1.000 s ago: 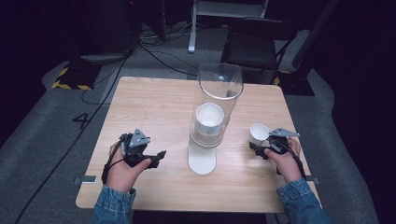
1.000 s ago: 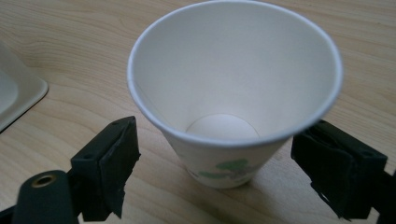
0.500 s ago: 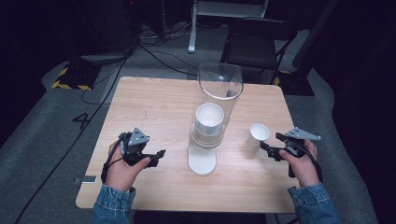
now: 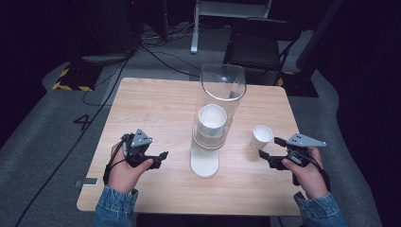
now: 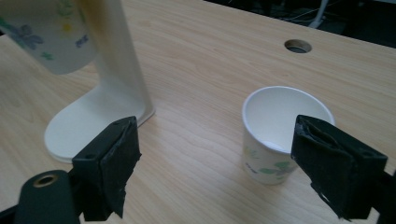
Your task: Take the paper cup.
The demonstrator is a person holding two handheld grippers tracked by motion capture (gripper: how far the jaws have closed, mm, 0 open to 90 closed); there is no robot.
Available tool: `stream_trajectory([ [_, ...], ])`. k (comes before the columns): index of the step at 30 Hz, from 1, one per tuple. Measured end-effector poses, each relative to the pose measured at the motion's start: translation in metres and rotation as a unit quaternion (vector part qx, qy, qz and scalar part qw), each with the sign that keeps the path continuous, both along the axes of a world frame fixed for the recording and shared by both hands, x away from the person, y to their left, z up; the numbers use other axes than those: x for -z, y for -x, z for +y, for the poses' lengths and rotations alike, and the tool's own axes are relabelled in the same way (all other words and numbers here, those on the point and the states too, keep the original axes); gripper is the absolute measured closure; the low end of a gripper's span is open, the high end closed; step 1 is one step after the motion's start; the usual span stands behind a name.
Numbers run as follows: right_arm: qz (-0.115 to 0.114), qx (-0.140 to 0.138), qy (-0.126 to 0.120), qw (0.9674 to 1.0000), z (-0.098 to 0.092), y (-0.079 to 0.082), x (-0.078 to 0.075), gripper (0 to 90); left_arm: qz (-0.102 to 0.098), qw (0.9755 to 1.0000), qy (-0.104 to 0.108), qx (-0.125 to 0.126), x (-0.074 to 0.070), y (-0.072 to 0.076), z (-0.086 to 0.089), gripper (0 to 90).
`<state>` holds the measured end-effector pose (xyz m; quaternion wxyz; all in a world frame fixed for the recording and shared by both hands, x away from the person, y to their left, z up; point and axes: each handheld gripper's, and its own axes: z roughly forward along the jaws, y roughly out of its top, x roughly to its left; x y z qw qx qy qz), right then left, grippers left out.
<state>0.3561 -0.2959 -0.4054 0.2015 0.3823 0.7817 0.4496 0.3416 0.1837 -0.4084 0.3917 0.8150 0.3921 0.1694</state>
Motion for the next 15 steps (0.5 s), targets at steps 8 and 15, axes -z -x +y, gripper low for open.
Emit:
stream_trajectory([
  [8, 0.004, -0.046, 0.002, 0.9989, 0.022, 0.017, -0.001, 16.0, 0.006, 1.0000, -0.002, 0.004, 0.001, 0.001, 0.000, 23.1],
  [15, 0.020, -0.104, 0.014, 0.9942, 0.043, 0.030, 0.009, 16.1, 0.007, 0.9999, -0.006, 0.010, 0.001, 0.001, -0.002, 23.1],
])
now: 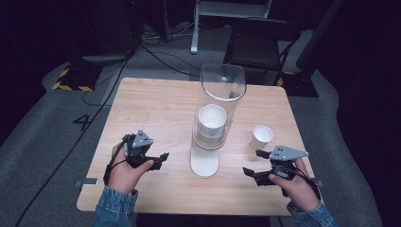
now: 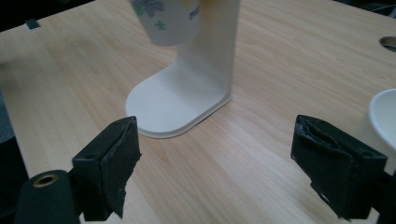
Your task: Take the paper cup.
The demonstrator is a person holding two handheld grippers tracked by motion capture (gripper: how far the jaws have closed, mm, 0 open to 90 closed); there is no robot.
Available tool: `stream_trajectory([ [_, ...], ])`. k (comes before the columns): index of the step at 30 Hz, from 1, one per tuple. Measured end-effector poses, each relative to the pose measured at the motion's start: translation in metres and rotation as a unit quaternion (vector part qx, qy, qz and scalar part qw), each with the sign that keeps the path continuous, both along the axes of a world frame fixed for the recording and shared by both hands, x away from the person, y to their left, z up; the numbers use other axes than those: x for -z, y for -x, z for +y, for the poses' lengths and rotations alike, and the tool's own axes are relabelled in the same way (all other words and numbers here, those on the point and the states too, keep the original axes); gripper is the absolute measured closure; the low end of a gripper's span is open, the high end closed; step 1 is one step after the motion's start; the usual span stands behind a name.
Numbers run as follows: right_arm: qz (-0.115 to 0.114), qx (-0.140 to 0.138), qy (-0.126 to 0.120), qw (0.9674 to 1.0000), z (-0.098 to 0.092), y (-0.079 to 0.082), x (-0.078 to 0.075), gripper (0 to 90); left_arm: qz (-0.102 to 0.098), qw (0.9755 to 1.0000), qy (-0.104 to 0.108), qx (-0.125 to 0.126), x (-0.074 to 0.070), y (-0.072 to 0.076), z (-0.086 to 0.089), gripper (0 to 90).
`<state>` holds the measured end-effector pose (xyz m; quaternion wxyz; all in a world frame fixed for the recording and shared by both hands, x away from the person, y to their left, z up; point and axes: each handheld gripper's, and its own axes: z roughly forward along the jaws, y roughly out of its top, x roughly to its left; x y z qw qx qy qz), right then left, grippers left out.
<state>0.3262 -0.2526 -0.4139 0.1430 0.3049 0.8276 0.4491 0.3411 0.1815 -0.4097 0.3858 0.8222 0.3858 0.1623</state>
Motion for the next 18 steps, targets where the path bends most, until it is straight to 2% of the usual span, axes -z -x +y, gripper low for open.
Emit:
stream_trajectory([
  [4, 0.002, -0.016, 0.002, 0.9999, 0.006, 0.001, 0.003, 16.0, -0.003, 1.0000, -0.001, -0.001, 0.000, 0.000, -0.001, 23.1],
  [7, 0.004, -0.019, 0.004, 0.9998, 0.008, 0.001, 0.005, 16.0, 0.003, 1.0000, 0.004, -0.001, 0.001, 0.000, -0.001, 23.1],
  [11, 0.005, -0.026, 0.004, 0.9997, 0.009, 0.000, 0.007, 16.0, 0.001, 1.0000, 0.004, -0.001, 0.001, 0.000, -0.001, 23.1],
  [18, 0.010, -0.032, 0.006, 0.9994, 0.011, -0.002, 0.012, 16.0, 0.006, 1.0000, -0.001, 0.003, 0.003, -0.001, -0.002, 23.1],
])
